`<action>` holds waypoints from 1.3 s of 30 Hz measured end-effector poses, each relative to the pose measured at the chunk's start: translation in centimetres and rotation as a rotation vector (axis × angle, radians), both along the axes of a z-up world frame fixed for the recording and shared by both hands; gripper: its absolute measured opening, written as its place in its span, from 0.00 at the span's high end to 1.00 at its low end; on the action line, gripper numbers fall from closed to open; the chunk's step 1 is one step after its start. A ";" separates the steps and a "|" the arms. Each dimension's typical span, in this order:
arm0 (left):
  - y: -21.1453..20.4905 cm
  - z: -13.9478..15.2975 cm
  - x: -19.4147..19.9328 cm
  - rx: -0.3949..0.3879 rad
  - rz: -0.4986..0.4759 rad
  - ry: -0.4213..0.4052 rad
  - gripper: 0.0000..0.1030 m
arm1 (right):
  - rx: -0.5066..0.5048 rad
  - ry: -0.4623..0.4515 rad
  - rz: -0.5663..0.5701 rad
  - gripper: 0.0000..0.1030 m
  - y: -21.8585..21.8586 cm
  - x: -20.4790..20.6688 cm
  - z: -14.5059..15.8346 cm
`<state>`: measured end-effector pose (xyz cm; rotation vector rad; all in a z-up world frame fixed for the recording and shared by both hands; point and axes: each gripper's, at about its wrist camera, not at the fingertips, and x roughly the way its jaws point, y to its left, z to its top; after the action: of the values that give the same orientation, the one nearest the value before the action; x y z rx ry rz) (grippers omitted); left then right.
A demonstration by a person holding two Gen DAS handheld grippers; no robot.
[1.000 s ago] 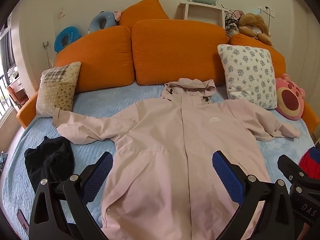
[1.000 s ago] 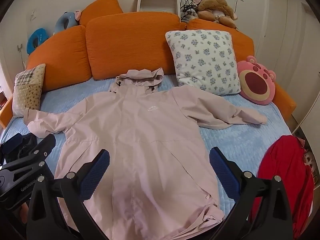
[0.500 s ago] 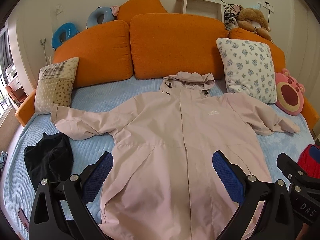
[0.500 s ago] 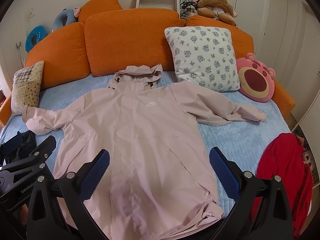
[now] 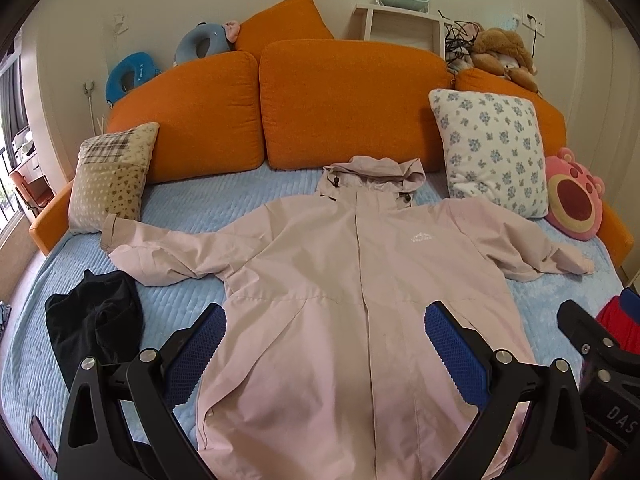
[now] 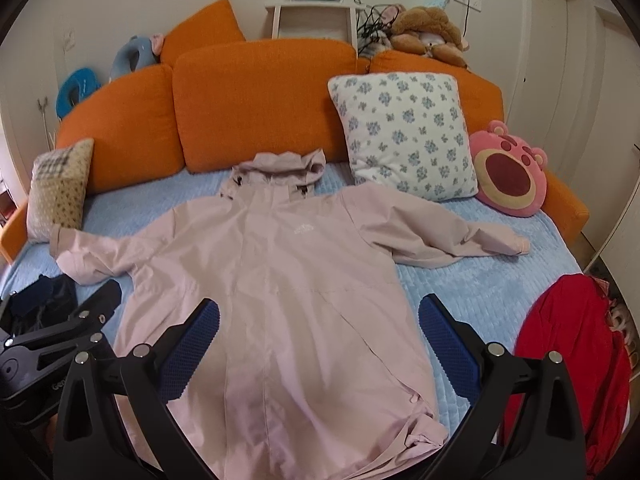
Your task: Fold large clothes
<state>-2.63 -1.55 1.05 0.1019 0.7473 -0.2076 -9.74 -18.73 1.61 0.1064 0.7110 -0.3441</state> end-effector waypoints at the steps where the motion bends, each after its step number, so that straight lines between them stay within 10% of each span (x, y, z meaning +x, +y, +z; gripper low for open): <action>1: 0.0 0.1 -0.1 0.003 0.001 -0.004 0.02 | 0.000 -0.004 0.000 0.04 0.0 -0.2 0.1; 39: -0.6 1.7 -4.4 -0.007 -0.036 -0.049 0.02 | -0.009 -0.044 -0.002 0.04 0.5 -4.0 2.2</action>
<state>-7.03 -2.13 2.72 0.1132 0.6962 -0.2414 -13.77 -18.20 3.80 0.1062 0.6660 -0.3461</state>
